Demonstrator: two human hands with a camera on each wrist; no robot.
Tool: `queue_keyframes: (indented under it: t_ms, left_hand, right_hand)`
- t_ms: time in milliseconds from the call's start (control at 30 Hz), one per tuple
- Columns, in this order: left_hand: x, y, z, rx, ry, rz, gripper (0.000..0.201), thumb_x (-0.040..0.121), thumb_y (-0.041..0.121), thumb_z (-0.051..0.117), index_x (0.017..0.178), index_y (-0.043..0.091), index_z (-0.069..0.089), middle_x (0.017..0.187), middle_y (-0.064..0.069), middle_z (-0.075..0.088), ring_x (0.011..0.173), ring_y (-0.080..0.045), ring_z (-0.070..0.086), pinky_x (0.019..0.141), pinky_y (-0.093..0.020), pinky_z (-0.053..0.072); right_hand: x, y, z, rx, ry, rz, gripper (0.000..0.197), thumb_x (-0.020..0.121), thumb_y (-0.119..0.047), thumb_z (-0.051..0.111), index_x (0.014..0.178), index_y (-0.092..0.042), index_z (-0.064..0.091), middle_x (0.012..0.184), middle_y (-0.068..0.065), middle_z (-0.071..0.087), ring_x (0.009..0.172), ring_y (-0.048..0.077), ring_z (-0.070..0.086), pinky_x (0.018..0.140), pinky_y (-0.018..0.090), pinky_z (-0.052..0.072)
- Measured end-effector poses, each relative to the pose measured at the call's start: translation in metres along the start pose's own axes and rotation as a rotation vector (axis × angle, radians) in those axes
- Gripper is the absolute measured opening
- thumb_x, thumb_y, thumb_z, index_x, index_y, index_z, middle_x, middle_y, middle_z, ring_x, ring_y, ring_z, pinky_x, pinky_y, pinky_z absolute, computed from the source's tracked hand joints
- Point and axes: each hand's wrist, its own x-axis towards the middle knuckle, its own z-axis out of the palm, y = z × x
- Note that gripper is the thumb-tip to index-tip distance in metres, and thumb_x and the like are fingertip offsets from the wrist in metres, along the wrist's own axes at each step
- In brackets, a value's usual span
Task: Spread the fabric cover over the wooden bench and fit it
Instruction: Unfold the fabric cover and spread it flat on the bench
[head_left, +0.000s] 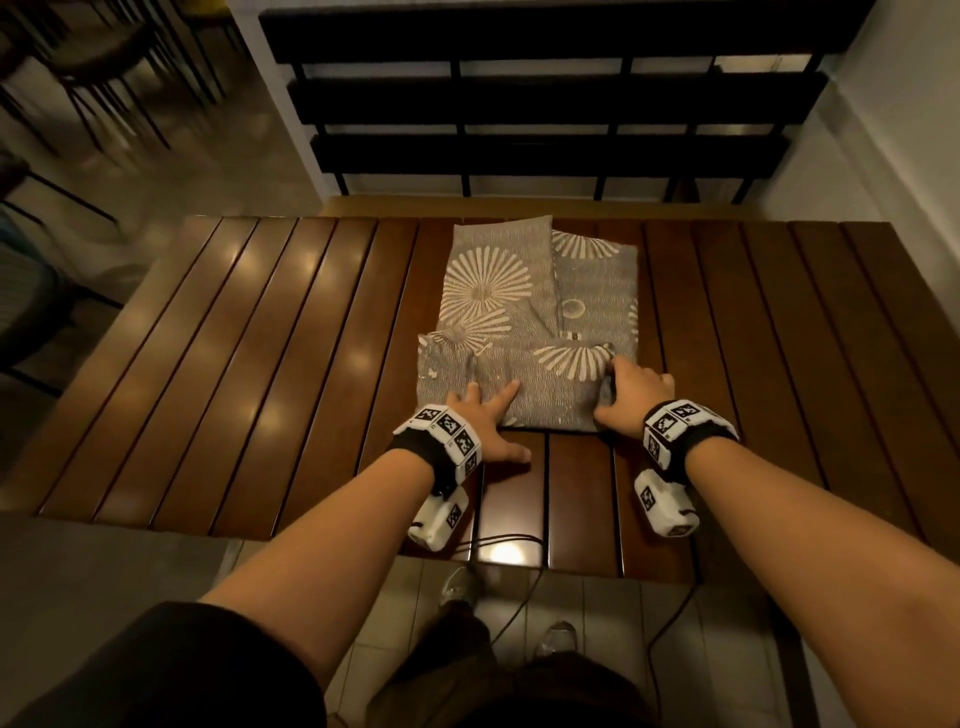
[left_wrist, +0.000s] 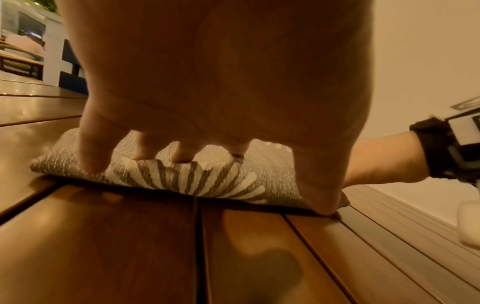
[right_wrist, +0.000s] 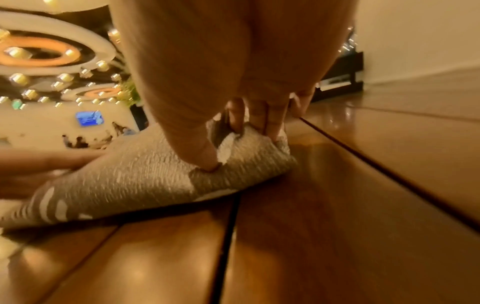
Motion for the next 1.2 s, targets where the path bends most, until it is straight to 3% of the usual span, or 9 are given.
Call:
queue_keyframes:
  t_ms: [133, 233, 433, 600, 733, 833, 933, 1067, 1200]
  left_hand:
    - [0.006, -0.006, -0.011, -0.147, 0.042, 0.066, 0.11, 0.07, 0.072, 0.06, 0.144, 0.047, -0.018, 0.152, -0.022, 0.031, 0.134, -0.041, 0.039, 0.109, -0.047, 0.036]
    - [0.009, -0.007, -0.024, -0.221, 0.143, 0.111, 0.109, 0.077, 0.048, 0.069, 0.149, 0.036, -0.011, 0.127, -0.019, 0.059, 0.112, -0.036, 0.06, 0.095, -0.044, 0.05]
    - [0.028, -0.035, -0.065, -0.04, 0.34, -0.128, 0.11, 0.073, 0.046, 0.073, 0.152, 0.022, 0.001, 0.157, -0.013, 0.017, 0.144, -0.037, 0.013, 0.113, -0.055, 0.025]
    - [0.042, -0.055, -0.061, -0.194, 0.133, -0.26, 0.125, 0.06, 0.048, 0.084, 0.151, 0.015, 0.005, 0.148, -0.012, 0.033, 0.135, -0.036, 0.037, 0.107, -0.048, 0.038]
    - [0.036, -0.063, -0.058, -0.369, 0.195, -0.131, 0.068, 0.064, 0.032, 0.084, 0.122, 0.012, 0.055, 0.118, -0.009, 0.063, 0.105, -0.028, 0.062, 0.086, -0.036, 0.053]
    - [0.014, -0.06, -0.059, -0.455, 0.209, 0.082, 0.031, 0.071, 0.018, 0.079, 0.098, 0.013, 0.064, 0.092, -0.003, 0.067, 0.089, -0.022, 0.065, 0.077, -0.03, 0.054]
    - [-0.011, -0.052, -0.048, -0.198, 0.074, 0.3, 0.016, 0.074, 0.021, 0.076, 0.082, 0.014, 0.064, 0.072, 0.003, 0.063, 0.067, -0.011, 0.059, 0.066, -0.019, 0.047]
    - [-0.023, -0.046, -0.025, 0.233, -0.043, 0.369, 0.038, 0.074, 0.027, 0.07, 0.112, 0.026, 0.064, 0.099, 0.0, 0.071, 0.092, -0.023, 0.066, 0.08, -0.031, 0.053]
    - [-0.029, -0.043, 0.005, 0.418, -0.111, 0.324, 0.083, 0.081, 0.023, 0.065, 0.148, 0.039, 0.019, 0.111, -0.008, 0.066, 0.1, -0.029, 0.063, 0.088, -0.041, 0.053]
  right_hand:
    - [0.0, 0.003, 0.001, 0.623, -0.034, 0.116, 0.096, 0.075, -0.024, 0.078, 0.147, -0.015, 0.015, 0.14, 0.013, 0.044, 0.124, 0.035, 0.049, 0.102, 0.038, 0.04]
    - [0.009, -0.001, -0.007, 0.686, -0.001, 0.108, 0.074, 0.071, -0.018, 0.079, 0.136, -0.01, 0.044, 0.125, 0.008, 0.059, 0.113, 0.027, 0.057, 0.097, 0.034, 0.045]
    - [0.014, -0.003, -0.029, 0.561, -0.109, -0.011, 0.047, 0.073, -0.009, 0.077, 0.117, -0.01, 0.06, 0.11, 0.011, 0.067, 0.102, 0.027, 0.064, 0.091, 0.035, 0.05]
    - [0.013, -0.004, -0.026, 0.732, -0.062, -0.055, 0.048, 0.076, -0.004, 0.075, 0.12, -0.012, 0.058, 0.108, 0.007, 0.066, 0.099, 0.022, 0.062, 0.092, 0.036, 0.05]
    - [0.013, -0.008, -0.03, 0.795, -0.051, -0.088, 0.043, 0.074, 0.004, 0.074, 0.113, -0.008, 0.063, 0.1, 0.009, 0.067, 0.094, 0.022, 0.062, 0.09, 0.035, 0.049]
    - [0.009, -0.001, -0.032, 0.679, -0.22, -0.138, 0.032, 0.072, 0.002, 0.076, 0.095, -0.019, 0.068, 0.092, 0.003, 0.07, 0.092, 0.02, 0.064, 0.088, 0.034, 0.051]
    - [-0.007, 0.001, -0.024, 0.375, -0.407, -0.212, 0.012, 0.077, -0.017, 0.074, 0.089, -0.017, 0.071, 0.097, 0.007, 0.072, 0.096, 0.023, 0.065, 0.091, 0.039, 0.052]
    - [-0.033, -0.004, -0.011, -0.024, -0.555, -0.282, 0.024, 0.078, -0.029, 0.06, 0.095, -0.019, 0.072, 0.098, 0.007, 0.071, 0.093, 0.021, 0.063, 0.088, 0.038, 0.052]
    - [-0.042, -0.006, -0.002, -0.144, -0.559, -0.316, 0.035, 0.076, -0.011, 0.058, 0.104, -0.026, 0.073, 0.106, -0.004, 0.069, 0.1, 0.017, 0.061, 0.091, 0.033, 0.052]
